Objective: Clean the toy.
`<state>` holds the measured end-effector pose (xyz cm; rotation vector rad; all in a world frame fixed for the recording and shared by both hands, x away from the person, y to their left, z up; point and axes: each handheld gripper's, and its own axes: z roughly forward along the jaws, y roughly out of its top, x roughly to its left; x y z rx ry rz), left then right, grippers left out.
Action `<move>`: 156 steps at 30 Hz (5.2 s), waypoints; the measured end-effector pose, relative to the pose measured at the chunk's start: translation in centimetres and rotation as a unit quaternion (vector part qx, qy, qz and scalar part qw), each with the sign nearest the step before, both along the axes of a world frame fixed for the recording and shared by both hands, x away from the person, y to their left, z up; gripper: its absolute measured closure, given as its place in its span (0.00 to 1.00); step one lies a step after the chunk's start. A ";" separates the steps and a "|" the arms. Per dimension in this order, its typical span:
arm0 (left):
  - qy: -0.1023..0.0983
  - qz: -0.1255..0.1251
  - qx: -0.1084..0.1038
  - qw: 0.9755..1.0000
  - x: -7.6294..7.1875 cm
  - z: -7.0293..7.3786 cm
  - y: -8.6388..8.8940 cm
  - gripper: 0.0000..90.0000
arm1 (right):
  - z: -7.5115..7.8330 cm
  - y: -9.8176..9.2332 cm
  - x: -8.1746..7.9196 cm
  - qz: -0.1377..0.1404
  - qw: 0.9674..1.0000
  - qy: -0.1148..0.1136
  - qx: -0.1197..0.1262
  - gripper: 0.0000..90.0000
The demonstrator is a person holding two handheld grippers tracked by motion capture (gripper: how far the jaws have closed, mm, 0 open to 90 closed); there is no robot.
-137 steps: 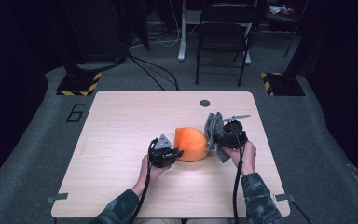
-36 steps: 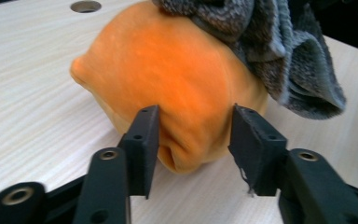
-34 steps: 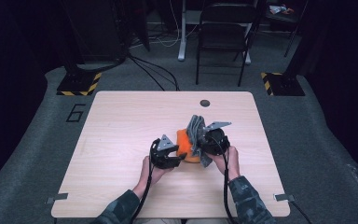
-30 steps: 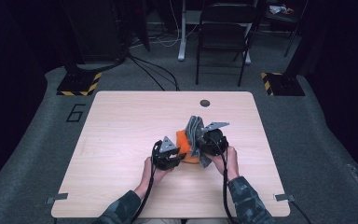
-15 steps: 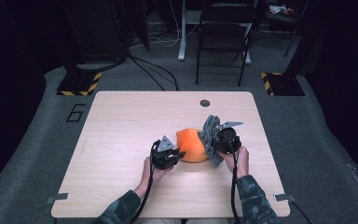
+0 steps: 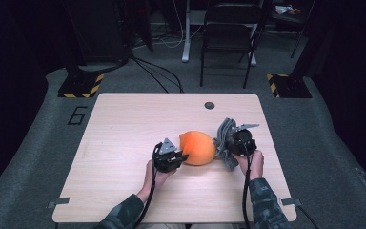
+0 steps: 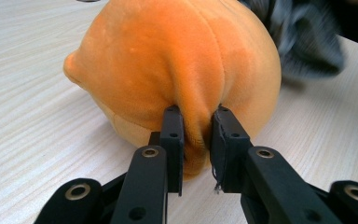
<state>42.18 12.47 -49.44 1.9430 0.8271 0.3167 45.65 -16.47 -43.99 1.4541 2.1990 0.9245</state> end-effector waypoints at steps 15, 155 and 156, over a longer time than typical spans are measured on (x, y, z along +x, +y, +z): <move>-0.023 0.000 0.018 1.000 -0.4 1.1 -0.2 0.60 | -0.9 3.6 -0.3 0.056 0.998 0.016 -0.021 0.86; 0.030 0.032 -0.026 0.999 0.7 1.6 0.5 0.83 | -2.2 2.3 0.3 0.015 0.999 0.034 -0.029 0.86; 0.030 0.032 -0.026 0.999 0.7 1.6 0.5 0.83 | -1.3 2.3 0.1 0.013 0.999 0.023 -0.023 0.86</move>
